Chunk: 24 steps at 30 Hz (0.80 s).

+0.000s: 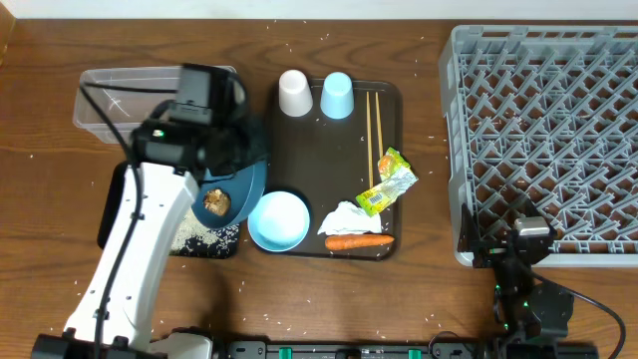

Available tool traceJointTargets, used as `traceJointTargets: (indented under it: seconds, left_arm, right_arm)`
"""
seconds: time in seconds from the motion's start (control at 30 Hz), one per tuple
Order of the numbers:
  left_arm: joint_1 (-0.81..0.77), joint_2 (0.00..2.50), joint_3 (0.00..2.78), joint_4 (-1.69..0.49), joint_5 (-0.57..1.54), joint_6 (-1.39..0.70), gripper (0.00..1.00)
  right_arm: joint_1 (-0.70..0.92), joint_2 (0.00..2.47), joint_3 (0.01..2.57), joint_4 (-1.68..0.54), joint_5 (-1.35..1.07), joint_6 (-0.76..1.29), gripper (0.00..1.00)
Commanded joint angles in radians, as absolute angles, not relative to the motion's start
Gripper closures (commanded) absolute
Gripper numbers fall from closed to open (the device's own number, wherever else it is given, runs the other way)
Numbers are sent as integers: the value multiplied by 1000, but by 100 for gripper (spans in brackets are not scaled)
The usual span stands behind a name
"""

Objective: Sort waste into correct bins and load items into the dishwasher rack
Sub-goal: 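Carry the blue plate left over the black tray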

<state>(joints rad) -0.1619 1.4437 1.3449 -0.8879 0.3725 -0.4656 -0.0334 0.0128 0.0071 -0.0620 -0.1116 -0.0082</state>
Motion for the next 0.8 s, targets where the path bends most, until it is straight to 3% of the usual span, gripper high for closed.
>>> traceJointTargets:
  seconds: [0.0,0.43,0.77]
  left_arm:
    - [-76,1430,1318,-891,624,-392,94]
    - [247,1430,1200,-893,1122,-216,94]
    - [477,1430,1140,-902,1366,-123,94]
  right_arm:
    - [-19,10,6,-65,-109,-9,1]
    - [-19,10,6,-65,-109,-9,1]
    - [-19,10,6,-65,-109,-9,1]
